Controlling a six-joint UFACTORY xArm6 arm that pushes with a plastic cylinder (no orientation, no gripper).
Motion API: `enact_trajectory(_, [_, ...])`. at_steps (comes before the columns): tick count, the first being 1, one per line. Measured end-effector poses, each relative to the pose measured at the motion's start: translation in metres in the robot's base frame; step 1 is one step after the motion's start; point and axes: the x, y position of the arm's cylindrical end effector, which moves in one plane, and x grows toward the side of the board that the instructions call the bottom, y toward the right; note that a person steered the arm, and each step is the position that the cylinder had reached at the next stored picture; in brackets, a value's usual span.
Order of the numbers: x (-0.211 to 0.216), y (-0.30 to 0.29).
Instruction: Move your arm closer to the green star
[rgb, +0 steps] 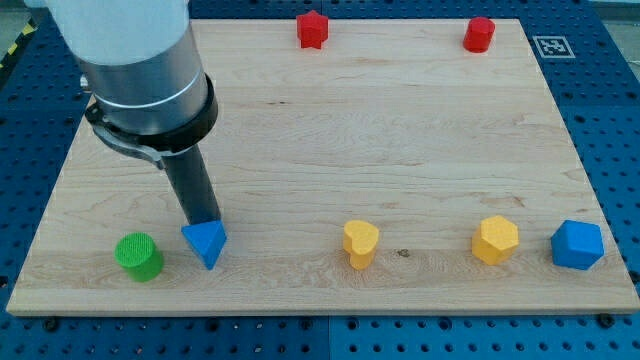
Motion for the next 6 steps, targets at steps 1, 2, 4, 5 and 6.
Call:
enact_trajectory(1, [-0.011, 0.003])
enact_trajectory(2, [-0.049, 0.0])
enact_trajectory(4, [-0.167, -0.083])
enact_trajectory(5, [-0.231, -0.121])
enact_trajectory(6, [-0.295, -0.133])
